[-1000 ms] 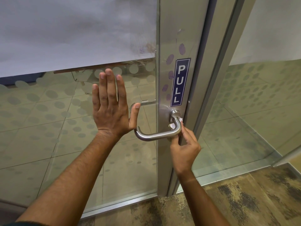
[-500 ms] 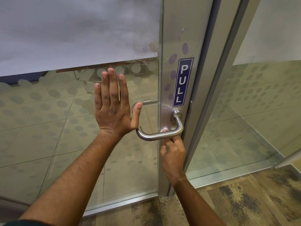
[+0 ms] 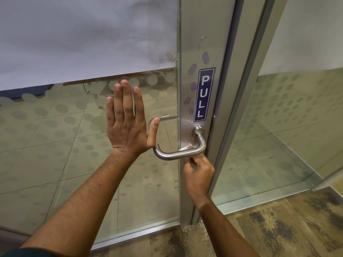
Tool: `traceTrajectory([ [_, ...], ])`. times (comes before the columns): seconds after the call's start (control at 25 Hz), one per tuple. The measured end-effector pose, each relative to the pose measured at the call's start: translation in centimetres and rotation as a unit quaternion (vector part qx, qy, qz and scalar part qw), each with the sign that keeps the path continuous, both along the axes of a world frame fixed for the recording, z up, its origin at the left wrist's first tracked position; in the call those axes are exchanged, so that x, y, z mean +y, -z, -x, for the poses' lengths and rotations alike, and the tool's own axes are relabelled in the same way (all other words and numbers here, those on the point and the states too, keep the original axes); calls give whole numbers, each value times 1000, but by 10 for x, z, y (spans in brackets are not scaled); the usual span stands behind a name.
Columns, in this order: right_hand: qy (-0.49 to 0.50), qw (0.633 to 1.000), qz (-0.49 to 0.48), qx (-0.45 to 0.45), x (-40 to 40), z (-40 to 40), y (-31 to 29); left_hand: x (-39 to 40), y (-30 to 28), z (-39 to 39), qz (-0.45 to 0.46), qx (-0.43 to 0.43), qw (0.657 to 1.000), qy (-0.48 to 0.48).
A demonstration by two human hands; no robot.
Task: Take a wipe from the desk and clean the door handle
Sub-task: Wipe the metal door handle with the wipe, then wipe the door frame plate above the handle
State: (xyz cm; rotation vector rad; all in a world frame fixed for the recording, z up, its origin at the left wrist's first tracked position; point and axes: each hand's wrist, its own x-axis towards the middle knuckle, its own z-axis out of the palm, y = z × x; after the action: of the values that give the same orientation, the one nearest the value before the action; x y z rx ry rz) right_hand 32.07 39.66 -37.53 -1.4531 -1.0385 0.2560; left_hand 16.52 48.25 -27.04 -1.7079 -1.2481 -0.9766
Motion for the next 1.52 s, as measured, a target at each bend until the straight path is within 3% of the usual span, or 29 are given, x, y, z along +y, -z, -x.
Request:
traceTrajectory([
  [0.16, 43, 998, -11, -43, -5, -11, -2, -3, -2, 0, 4, -10, 1000, 17],
  [0.4, 62, 993, -97, 15, -6, -34, -33, -16, -9, -1, 31, -25, 996, 80],
  [0.68, 54, 963, -237, -118, 6, -50, -114, -15, -36, -7, -1, -15, 995, 103],
  [0.92, 70, 930, -290, -215, 22, -49, -170, -9, -59, -7, -15, -6, 995, 99],
  [1.52, 97, 898, -273, -333, 36, -49, -196, -1, -58, -3, -17, 29, 998, 56],
])
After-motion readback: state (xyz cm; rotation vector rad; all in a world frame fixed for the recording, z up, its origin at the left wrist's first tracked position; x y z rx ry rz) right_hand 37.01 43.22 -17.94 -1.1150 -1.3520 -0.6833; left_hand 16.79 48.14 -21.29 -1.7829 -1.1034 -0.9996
